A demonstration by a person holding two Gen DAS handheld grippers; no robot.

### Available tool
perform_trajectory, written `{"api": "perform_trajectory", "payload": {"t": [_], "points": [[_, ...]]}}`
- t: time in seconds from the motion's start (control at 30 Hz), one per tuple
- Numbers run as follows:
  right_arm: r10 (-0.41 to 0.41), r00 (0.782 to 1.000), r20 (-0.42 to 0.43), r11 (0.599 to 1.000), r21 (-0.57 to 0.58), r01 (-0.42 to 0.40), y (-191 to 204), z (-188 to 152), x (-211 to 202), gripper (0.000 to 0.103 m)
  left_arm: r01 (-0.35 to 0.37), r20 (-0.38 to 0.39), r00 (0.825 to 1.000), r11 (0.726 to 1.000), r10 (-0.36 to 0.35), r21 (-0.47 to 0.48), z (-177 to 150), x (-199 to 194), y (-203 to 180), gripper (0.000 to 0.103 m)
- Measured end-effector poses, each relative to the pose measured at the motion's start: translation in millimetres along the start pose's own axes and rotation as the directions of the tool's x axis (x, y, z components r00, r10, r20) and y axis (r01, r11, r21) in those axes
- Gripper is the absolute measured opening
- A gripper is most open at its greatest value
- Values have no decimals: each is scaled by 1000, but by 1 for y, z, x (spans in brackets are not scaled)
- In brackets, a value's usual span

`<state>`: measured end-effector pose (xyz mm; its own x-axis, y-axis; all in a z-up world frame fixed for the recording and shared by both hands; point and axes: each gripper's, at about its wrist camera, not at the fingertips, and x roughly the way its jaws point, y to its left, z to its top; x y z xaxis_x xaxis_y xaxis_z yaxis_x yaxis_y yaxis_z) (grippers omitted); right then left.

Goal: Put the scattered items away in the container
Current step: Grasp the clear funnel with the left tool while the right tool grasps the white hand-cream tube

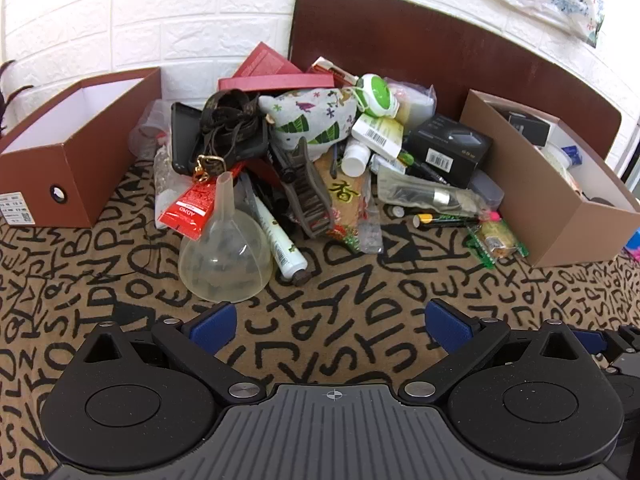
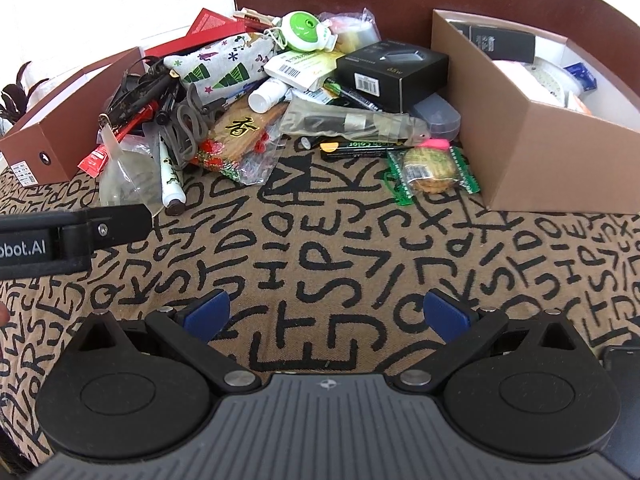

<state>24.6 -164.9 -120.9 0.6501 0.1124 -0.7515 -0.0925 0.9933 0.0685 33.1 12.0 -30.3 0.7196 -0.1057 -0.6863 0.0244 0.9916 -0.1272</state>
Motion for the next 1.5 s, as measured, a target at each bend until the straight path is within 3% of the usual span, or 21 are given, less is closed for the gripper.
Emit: {"api": "perform_trajectory", "payload": {"t": [0.13, 0.23, 0.43, 0.53, 0.67, 0.93, 1.13, 1.23, 1.27, 1.5], "points": [[57, 998, -4, 998, -4, -57, 5, -1, 9, 103, 33, 9, 999, 999, -33, -12, -4, 2, 16, 103], [132, 991, 2, 991, -23, -132, 15, -1, 18, 103, 17, 23, 1000, 999, -16, -32, -3, 5, 31, 103], [199, 980, 13, 972, -133, -196, 50, 10, 37, 102, 35, 9, 999, 996, -34, -86, 9, 25, 63, 103], [225, 974, 24, 957, -193, -216, 64, 18, 47, 94, 41, 7, 999, 995, -41, -96, 12, 36, 73, 102], [268, 963, 9, 939, -228, -259, 79, 28, 62, 82, 70, -20, 997, 992, -73, -101, 18, 52, 82, 92], [322, 947, -1, 918, -244, -312, 97, 42, 85, 67, 42, -28, 999, 996, -45, -78, 28, 76, 89, 92], [306, 952, 16, 914, -285, -289, 109, 52, 100, 53, 38, -35, 999, 996, -41, -84, 35, 89, 97, 92], [286, 958, 18, 917, -297, -268, 111, 54, 105, 40, 16, -34, 999, 995, -19, -102, 38, 97, 100, 88], [279, 960, 23, 917, -302, -260, 110, 54, 106, 27, 16, -39, 999, 994, -20, -111, 39, 101, 102, 84], [263, 965, 0, 917, -310, -250, 103, 46, 92, 26, 5, -50, 999, 998, -8, -57, 30, 95, 83, 82]]}}
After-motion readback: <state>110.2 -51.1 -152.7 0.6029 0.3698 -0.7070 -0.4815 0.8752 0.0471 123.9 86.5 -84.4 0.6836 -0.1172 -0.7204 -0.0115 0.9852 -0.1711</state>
